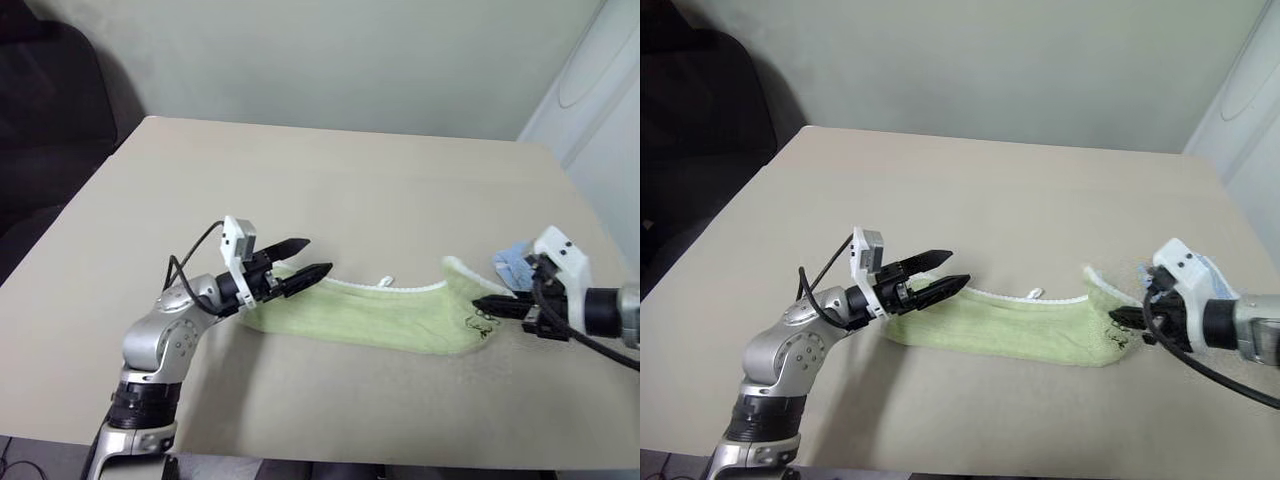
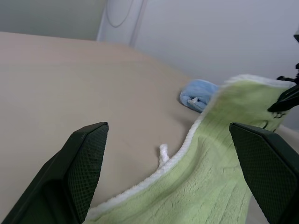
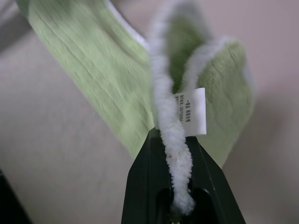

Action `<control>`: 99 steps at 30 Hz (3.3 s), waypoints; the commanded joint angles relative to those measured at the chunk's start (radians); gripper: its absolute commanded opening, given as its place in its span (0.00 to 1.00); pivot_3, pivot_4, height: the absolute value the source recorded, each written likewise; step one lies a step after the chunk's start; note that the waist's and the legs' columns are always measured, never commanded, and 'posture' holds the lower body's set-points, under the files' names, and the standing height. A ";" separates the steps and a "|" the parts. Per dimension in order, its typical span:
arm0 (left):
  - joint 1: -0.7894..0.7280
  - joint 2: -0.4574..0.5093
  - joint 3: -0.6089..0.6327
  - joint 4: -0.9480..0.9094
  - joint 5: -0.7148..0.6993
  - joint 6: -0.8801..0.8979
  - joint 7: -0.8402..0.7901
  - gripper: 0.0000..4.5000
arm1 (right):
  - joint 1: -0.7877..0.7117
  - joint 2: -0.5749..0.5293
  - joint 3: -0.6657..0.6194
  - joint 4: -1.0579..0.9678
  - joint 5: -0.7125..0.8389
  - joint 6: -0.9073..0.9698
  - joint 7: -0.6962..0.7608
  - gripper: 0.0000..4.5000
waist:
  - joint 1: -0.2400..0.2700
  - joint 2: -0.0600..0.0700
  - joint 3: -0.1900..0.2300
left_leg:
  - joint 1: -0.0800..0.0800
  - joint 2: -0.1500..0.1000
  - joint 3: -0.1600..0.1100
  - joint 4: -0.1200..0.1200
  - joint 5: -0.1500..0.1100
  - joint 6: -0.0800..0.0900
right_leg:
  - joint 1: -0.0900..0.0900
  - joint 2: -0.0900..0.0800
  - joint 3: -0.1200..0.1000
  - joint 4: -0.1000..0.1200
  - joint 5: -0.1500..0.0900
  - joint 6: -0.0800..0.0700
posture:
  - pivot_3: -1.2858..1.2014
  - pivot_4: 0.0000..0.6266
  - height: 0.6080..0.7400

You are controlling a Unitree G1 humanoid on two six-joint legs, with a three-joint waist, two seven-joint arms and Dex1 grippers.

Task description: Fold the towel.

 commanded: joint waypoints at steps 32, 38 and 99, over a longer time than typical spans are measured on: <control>0.014 -0.028 0.010 -0.019 0.012 -0.048 0.014 1.00 | -0.238 0.266 0.004 -0.030 0.176 0.292 -0.105 0.54 | 0.010 0.000 0.000 | 0.000 -0.001 -0.002 0.001 -0.001 -0.003 | 0.001 -0.001 -0.001 0.000 0.012 -0.005 | 0.52 0.24 1.00; 0.005 -0.025 0.010 -0.004 0.012 -0.048 0.005 1.00 | -0.175 0.197 -0.068 0.035 0.126 0.236 -0.140 0.45 | 0.009 0.000 0.000 | 0.000 -0.001 -0.002 0.001 -0.001 -0.004 | 0.001 -0.001 0.000 0.000 0.007 0.002 | 0.52 0.24 1.00; 0.156 0.187 0.293 0.033 -0.053 0.029 0.046 1.00 | -0.123 0.407 0.474 0.323 -0.462 -0.244 -0.067 0.00 | 0.004 -0.004 -0.003 | 0.002 0.000 -0.002 -0.001 -0.001 -0.003 | -0.001 -0.001 -0.001 0.000 0.015 -0.010 | 0.52 0.24 1.00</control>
